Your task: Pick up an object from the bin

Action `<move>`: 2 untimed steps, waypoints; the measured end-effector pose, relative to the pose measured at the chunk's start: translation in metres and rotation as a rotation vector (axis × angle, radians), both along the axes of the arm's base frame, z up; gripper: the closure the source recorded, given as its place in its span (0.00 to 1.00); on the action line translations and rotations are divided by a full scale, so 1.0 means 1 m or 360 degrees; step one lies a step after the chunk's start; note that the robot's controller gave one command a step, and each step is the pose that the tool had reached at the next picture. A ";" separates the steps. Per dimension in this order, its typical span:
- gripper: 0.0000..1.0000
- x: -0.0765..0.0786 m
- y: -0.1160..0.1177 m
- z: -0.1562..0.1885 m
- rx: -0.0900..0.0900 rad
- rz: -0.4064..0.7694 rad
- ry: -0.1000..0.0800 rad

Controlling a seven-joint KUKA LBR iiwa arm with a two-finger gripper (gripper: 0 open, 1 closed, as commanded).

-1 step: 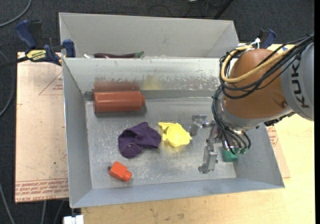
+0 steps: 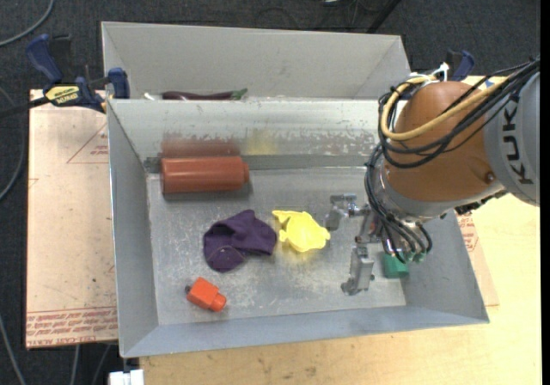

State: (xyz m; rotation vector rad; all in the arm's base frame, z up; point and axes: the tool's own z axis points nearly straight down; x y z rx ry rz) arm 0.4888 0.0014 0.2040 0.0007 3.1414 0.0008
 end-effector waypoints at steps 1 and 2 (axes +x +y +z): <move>0.00 0.025 0.028 -0.029 0.0000 -0.0075 -0.0005; 0.00 0.023 0.059 -0.079 0.0002 0.0026 -0.0003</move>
Offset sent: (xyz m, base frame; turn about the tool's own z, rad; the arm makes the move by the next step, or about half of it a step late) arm 0.0174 0.0732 -0.1047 -0.0695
